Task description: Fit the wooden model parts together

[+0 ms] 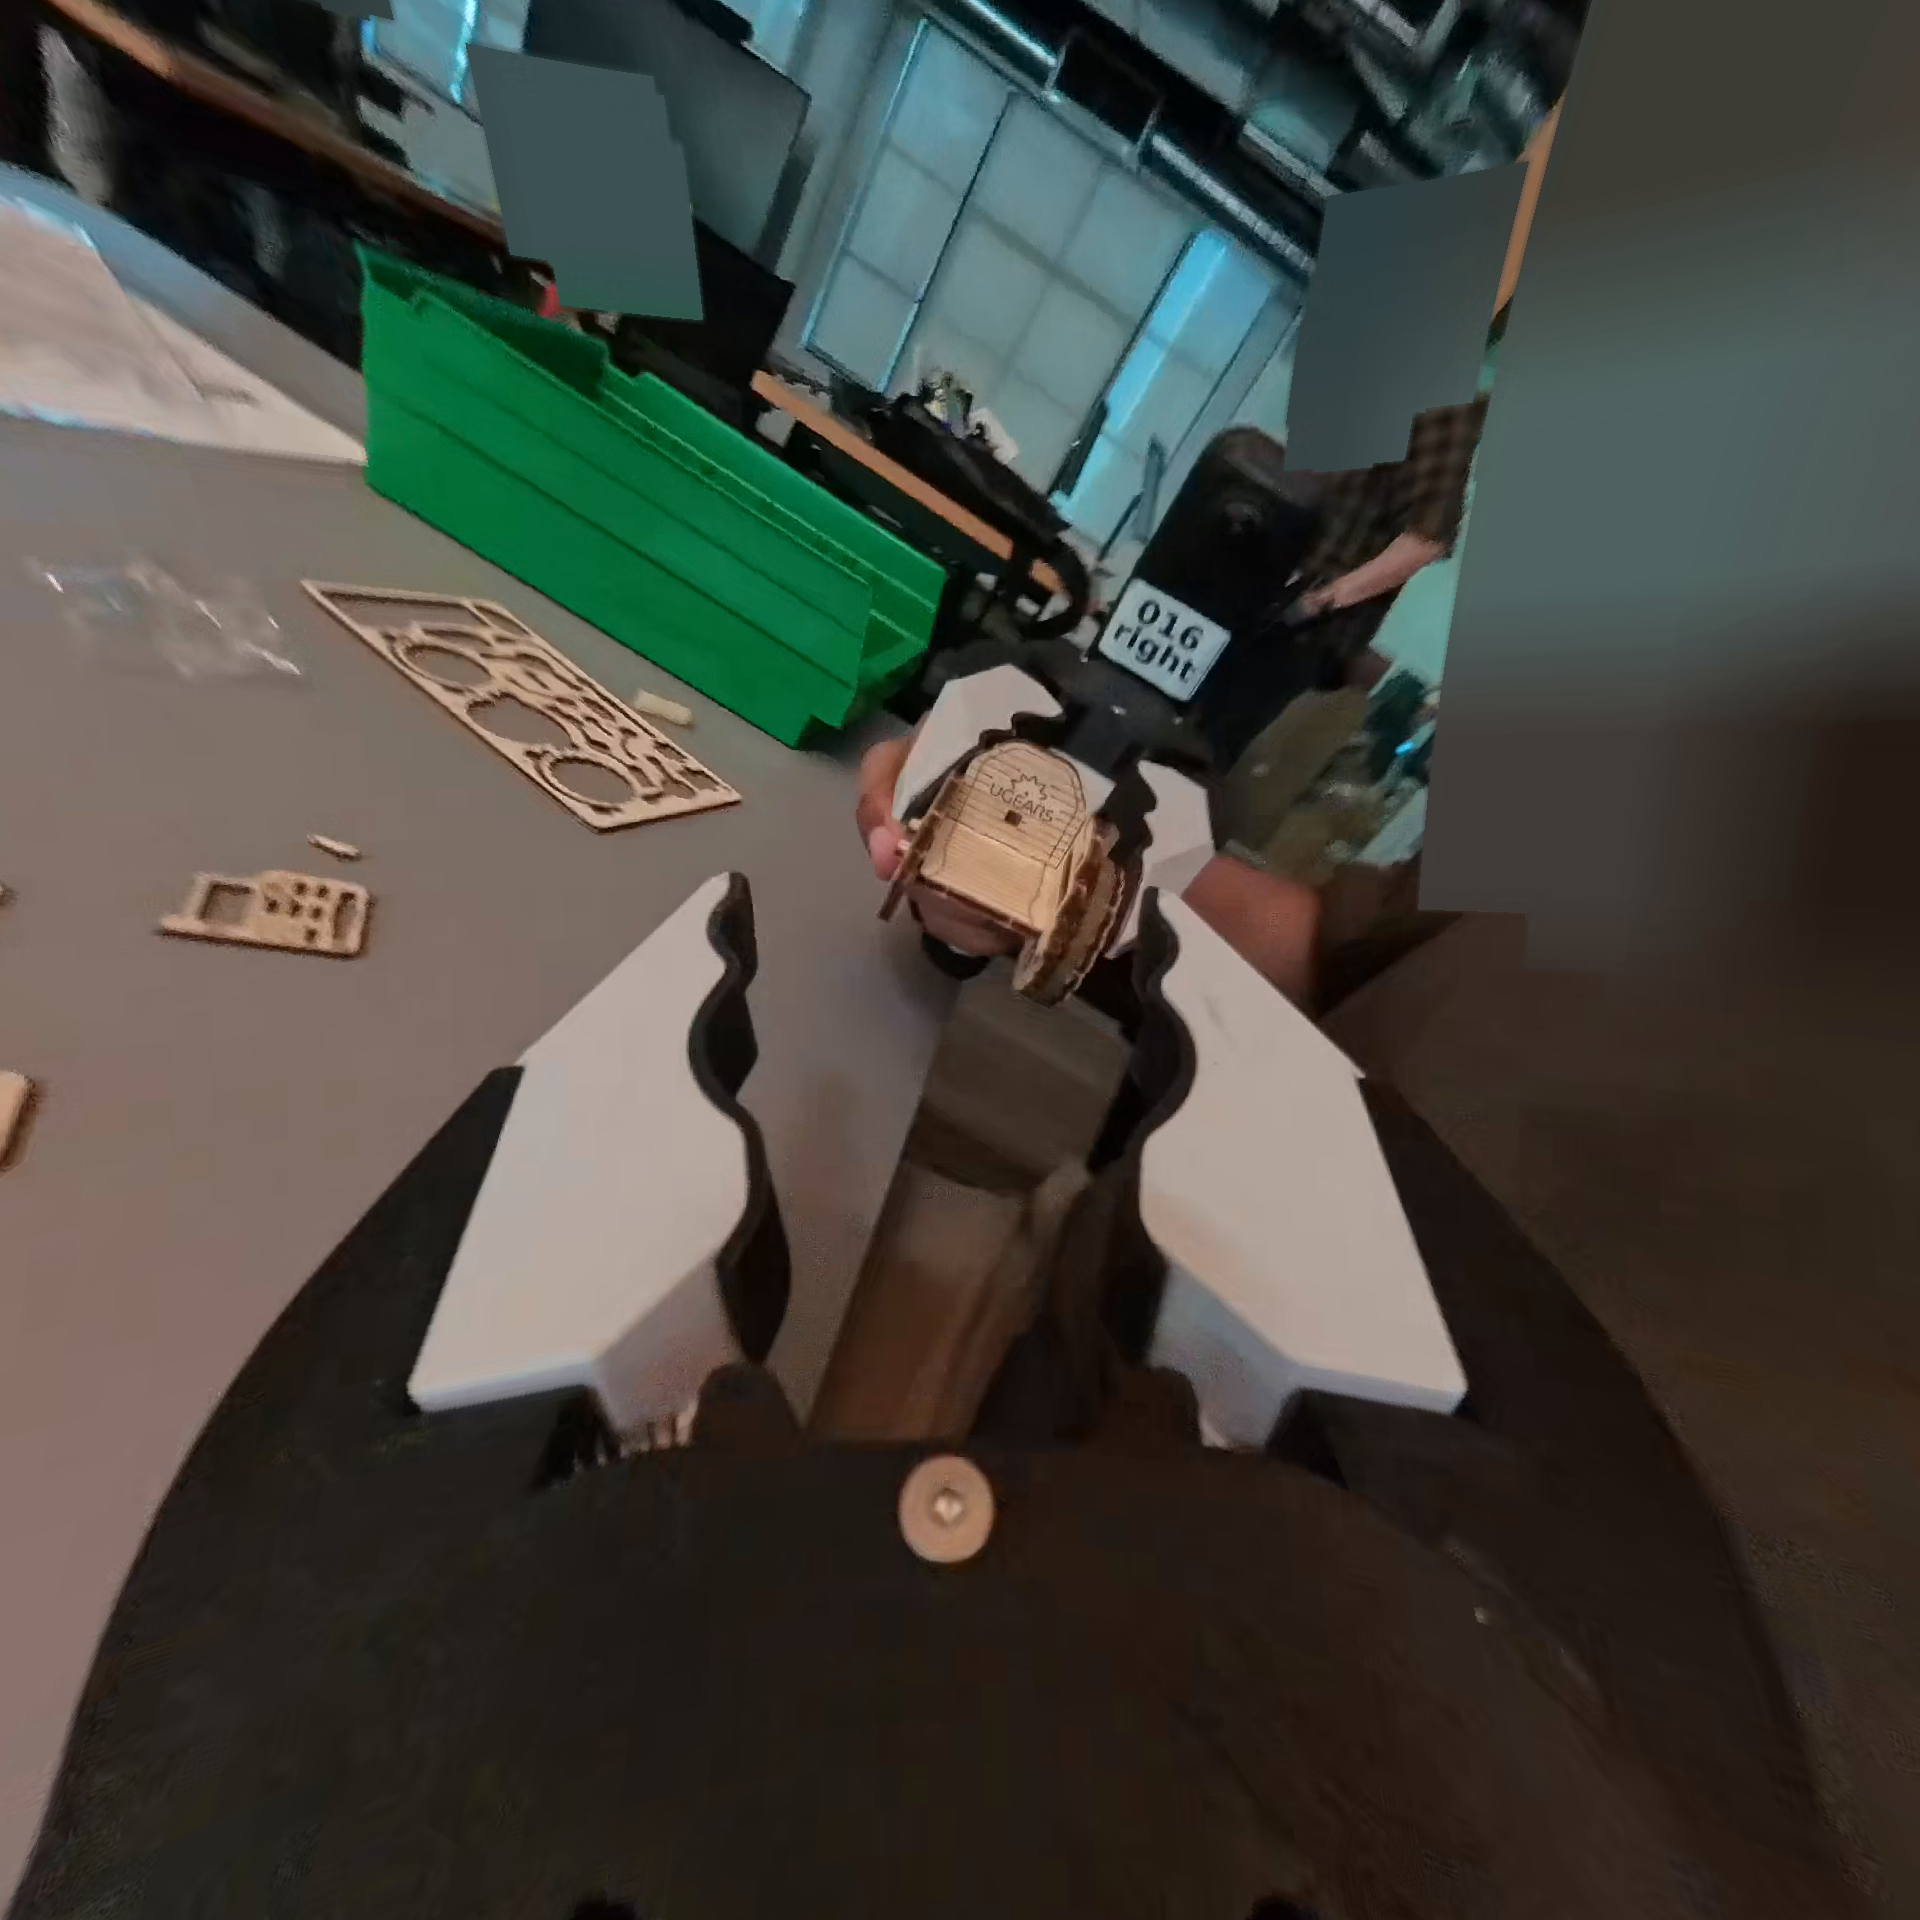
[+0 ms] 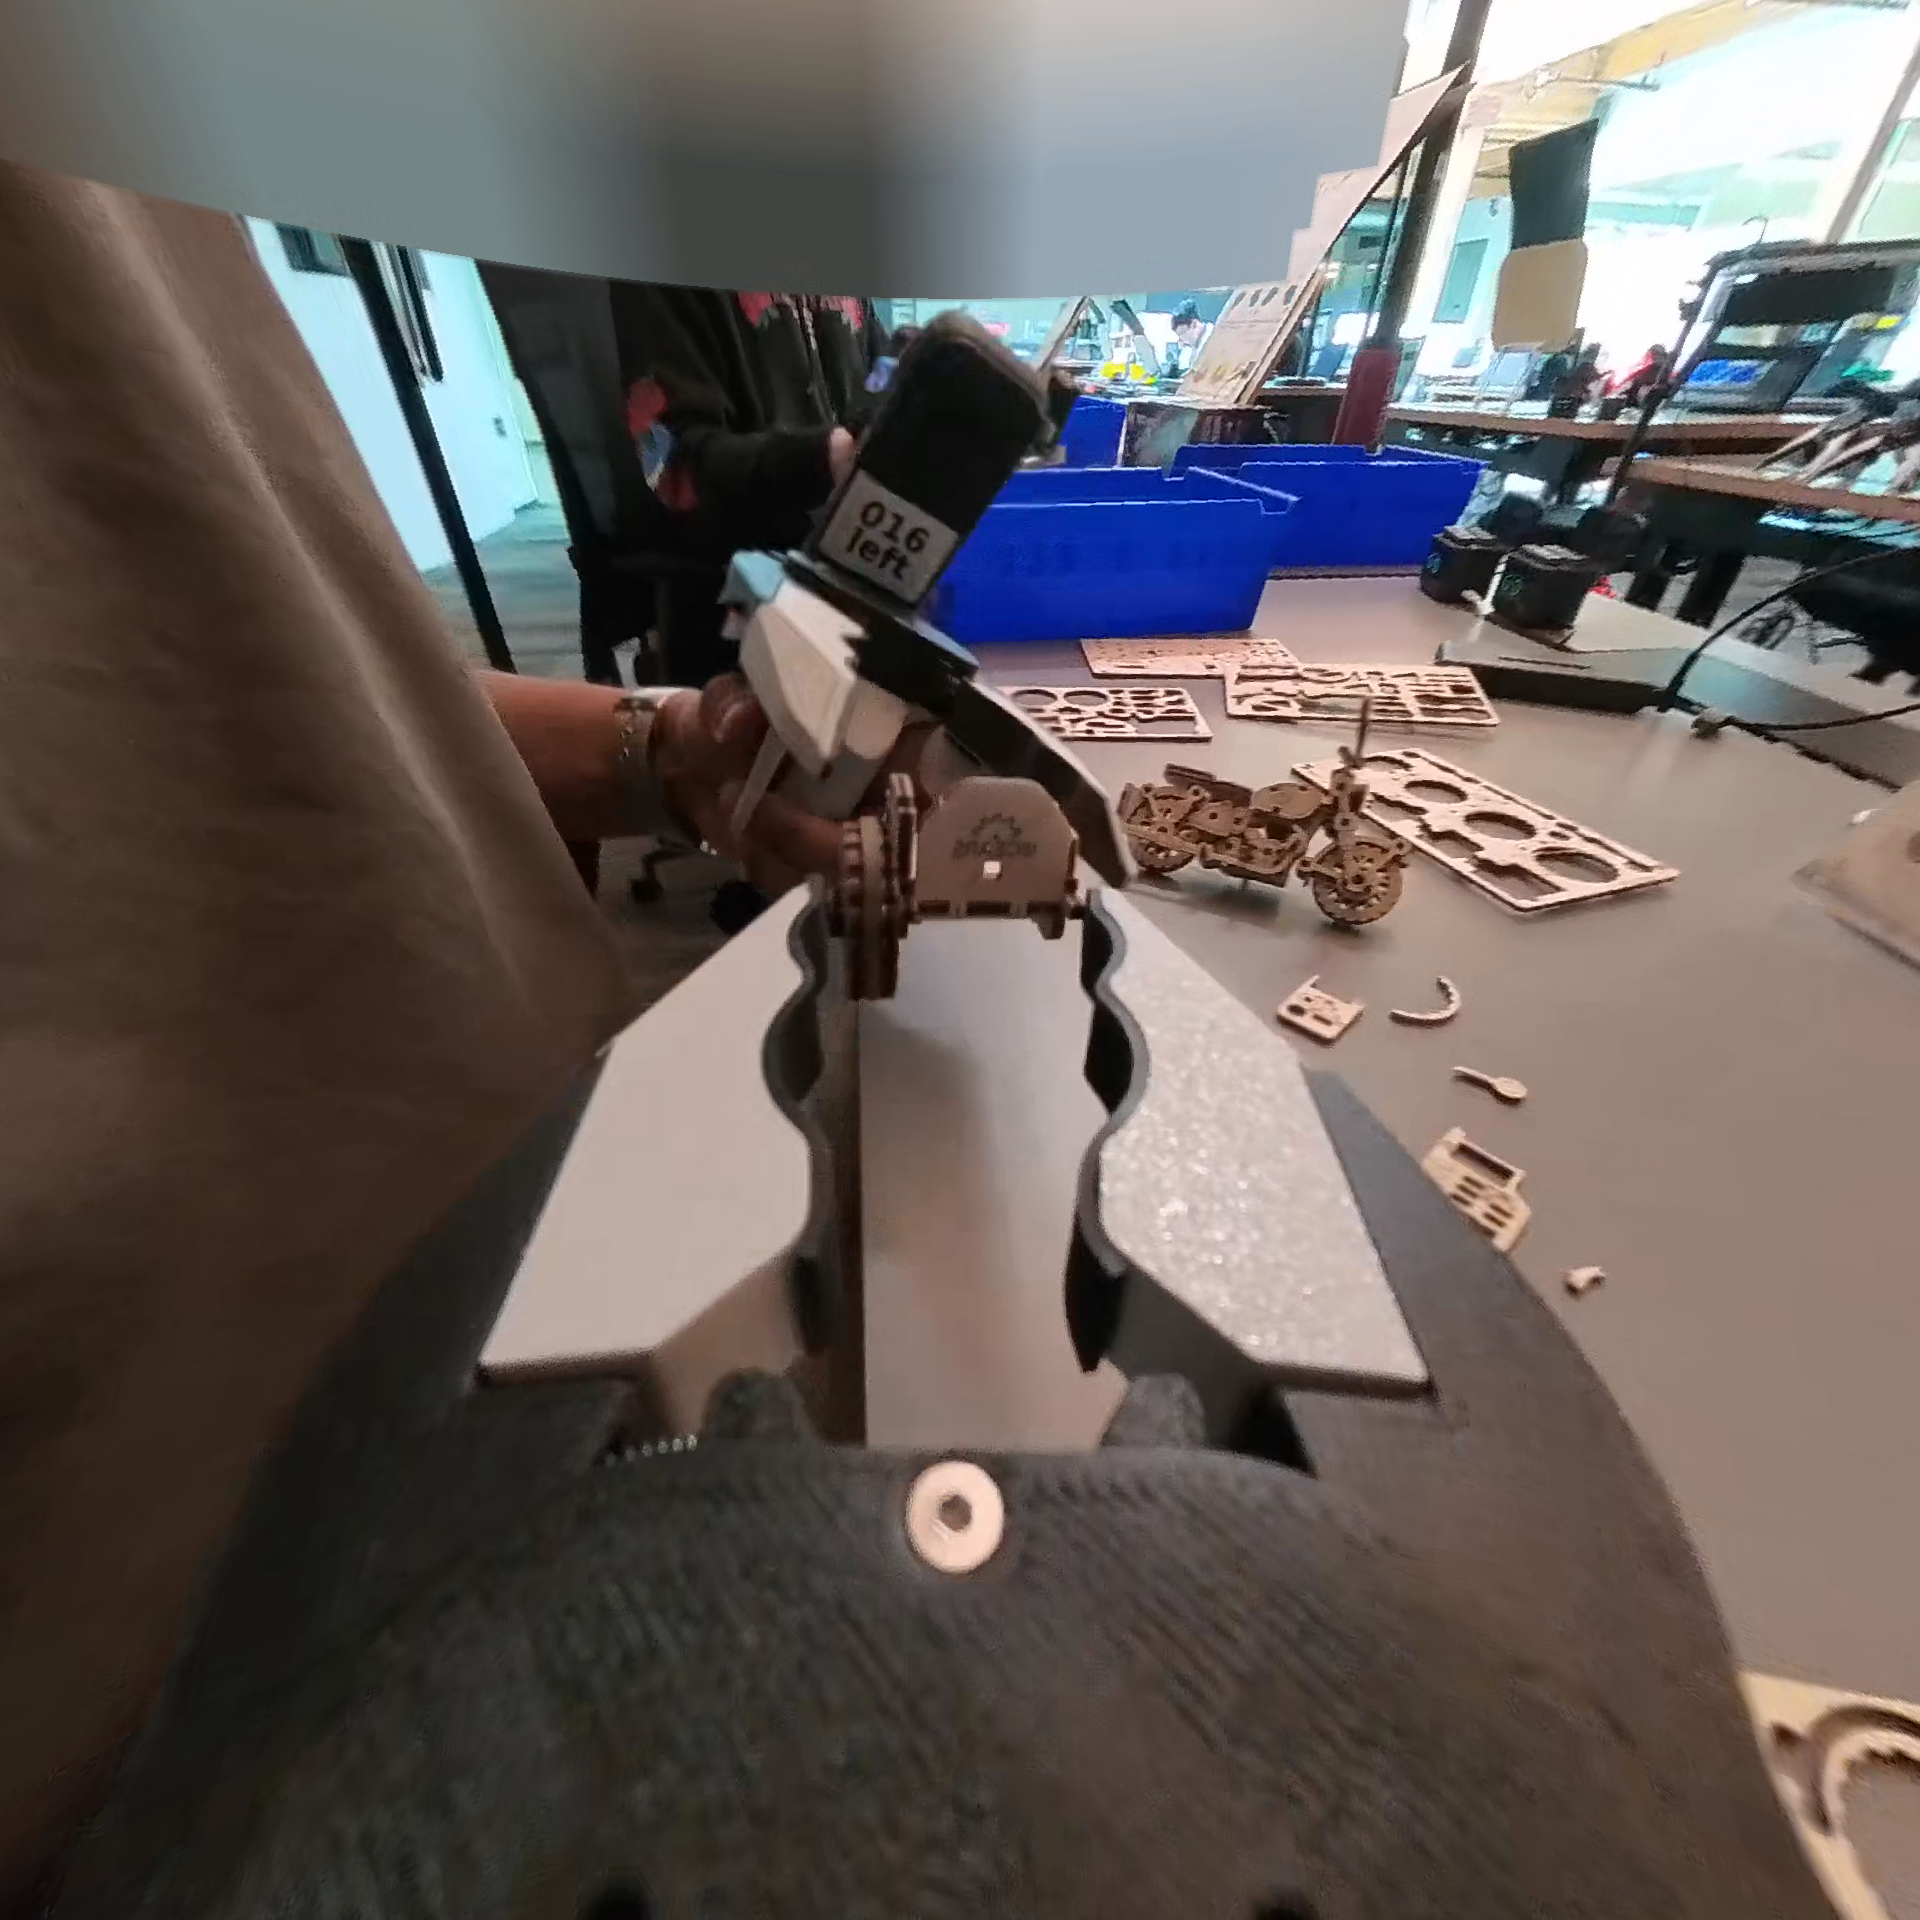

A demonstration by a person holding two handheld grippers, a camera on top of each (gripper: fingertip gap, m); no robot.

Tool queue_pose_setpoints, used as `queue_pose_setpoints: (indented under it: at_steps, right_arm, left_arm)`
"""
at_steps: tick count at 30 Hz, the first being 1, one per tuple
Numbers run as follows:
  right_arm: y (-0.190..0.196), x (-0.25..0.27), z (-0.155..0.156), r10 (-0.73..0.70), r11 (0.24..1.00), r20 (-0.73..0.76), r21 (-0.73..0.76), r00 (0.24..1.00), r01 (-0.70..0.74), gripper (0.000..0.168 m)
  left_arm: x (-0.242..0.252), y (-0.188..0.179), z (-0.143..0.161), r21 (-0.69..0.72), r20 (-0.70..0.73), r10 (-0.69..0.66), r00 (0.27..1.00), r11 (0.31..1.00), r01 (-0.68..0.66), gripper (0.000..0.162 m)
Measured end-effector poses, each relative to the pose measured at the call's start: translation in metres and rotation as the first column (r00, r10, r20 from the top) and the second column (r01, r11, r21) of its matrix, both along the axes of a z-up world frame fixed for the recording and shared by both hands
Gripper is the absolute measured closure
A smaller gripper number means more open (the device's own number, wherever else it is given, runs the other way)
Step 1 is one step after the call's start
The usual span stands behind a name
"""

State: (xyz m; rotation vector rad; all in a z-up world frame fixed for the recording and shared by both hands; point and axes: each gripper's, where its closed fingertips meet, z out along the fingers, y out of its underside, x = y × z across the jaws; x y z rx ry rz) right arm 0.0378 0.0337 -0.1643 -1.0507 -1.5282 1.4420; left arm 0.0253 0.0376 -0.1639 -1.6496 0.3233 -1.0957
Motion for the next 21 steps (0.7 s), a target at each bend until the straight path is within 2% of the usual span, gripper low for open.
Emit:
queue_pose_setpoints:
  at_steps: [2, 5, 8, 21]
  right_arm:
    - [-0.002, 0.001, 0.001, 0.019, 1.0, 0.006, -0.021, 1.0, -0.019, 0.121]
    - [-0.004, 0.002, 0.002, 0.03, 0.999, 0.004, -0.027, 1.0, -0.03, 0.121]
    - [-0.005, 0.002, 0.004, 0.038, 0.998, -0.002, -0.042, 0.999, -0.038, 0.121]
    - [-0.006, 0.003, 0.003, 0.058, 0.996, 0.01, -0.064, 0.998, -0.057, 0.121]
  left_arm:
    - [0.004, -0.002, 0.003, 0.074, -0.057, 0.027, 0.998, 0.997, -0.023, 0.104]
    - [0.006, -0.006, 0.008, 0.113, -0.052, 0.022, 0.998, 0.993, -0.016, 0.115]
    - [0.01, -0.01, 0.005, 0.096, -0.054, -0.032, 0.998, 0.995, 0.037, 0.116]
    - [0.011, -0.012, 0.008, 0.116, -0.029, -0.044, 0.999, 0.992, 0.047, 0.127]
